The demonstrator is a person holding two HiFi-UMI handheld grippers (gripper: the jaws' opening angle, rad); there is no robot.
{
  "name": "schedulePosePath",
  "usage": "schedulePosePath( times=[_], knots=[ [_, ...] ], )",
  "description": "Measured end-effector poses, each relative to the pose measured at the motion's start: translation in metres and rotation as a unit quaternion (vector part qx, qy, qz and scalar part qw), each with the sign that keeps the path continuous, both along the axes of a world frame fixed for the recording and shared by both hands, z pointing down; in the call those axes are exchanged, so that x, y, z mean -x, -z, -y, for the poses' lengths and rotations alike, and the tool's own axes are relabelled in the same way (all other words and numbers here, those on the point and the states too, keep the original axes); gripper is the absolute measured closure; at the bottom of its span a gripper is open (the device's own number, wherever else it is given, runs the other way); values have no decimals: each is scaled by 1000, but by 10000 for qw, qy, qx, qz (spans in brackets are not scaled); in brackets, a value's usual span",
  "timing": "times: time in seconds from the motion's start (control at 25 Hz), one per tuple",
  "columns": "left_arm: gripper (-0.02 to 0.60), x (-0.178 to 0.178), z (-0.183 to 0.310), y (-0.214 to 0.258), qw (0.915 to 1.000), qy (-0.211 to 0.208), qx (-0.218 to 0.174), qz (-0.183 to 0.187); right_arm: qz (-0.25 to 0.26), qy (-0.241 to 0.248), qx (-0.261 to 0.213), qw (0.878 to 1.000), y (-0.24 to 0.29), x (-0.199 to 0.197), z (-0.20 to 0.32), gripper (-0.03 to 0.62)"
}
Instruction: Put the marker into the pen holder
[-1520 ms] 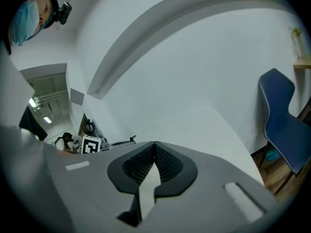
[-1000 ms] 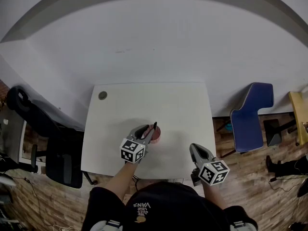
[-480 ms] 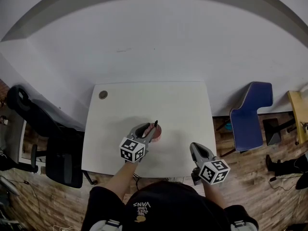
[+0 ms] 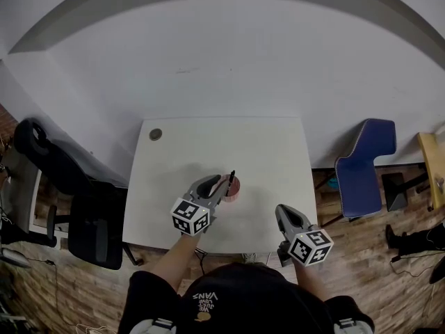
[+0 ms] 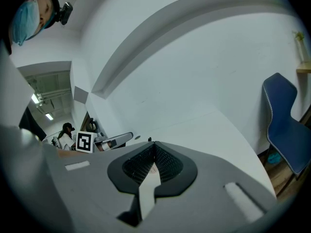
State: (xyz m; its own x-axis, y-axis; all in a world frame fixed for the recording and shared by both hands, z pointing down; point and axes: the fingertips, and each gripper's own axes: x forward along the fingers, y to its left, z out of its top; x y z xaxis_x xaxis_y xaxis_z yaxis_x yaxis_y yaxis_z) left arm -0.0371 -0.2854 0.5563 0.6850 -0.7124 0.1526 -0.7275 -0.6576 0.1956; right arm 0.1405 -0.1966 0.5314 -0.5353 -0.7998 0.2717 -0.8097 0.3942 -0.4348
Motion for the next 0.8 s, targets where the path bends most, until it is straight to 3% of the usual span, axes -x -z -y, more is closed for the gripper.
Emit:
schedulePosePath(
  times=[0.28, 0.4, 0.8],
  knots=[
    [458, 17, -17, 28, 9993, 129, -232, -272, 17, 38, -82, 10000, 7, 16, -8, 592],
    [487, 22, -30, 40, 9987, 96, -324, -394, 19, 18, -120, 9999, 10, 20, -13, 592],
    [528, 40, -69, 52, 9984, -81, -377, -414, 92, -94, -313, 9994, 22, 37, -34, 592]
  ],
)
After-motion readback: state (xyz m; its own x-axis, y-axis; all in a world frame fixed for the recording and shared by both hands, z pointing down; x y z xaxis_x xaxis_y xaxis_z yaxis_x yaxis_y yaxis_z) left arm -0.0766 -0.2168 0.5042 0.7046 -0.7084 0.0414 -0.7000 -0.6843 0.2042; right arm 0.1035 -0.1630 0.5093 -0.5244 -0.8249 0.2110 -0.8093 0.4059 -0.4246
